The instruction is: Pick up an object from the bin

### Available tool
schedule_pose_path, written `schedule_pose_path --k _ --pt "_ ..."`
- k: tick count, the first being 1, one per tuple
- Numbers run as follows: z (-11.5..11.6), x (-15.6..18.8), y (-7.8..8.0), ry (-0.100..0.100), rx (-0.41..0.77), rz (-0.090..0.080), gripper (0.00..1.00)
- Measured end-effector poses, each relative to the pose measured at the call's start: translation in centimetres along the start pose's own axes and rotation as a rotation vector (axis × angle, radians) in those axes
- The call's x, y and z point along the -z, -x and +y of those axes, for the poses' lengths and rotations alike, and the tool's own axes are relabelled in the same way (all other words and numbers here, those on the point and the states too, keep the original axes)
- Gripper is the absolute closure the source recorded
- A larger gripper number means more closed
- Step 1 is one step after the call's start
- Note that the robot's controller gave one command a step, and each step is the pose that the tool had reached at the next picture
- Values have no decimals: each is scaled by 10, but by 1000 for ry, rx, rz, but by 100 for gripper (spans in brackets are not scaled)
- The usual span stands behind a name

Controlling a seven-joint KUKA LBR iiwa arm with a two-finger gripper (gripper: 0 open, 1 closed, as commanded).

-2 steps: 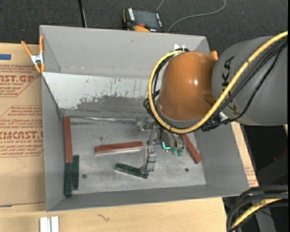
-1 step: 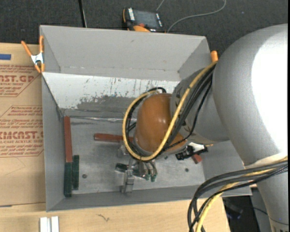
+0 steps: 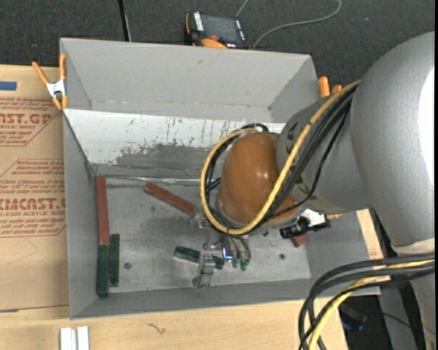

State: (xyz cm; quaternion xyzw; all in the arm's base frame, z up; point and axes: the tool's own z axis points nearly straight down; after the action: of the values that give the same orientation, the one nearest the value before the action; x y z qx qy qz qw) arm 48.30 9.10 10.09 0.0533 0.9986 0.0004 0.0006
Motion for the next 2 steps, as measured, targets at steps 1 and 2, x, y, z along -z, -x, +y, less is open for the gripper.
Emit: schedule_pose_path --k 1,2 --pt "-8 18 3 0 -119 0 0" --pt "4 -33 -2 0 -217 2 0"
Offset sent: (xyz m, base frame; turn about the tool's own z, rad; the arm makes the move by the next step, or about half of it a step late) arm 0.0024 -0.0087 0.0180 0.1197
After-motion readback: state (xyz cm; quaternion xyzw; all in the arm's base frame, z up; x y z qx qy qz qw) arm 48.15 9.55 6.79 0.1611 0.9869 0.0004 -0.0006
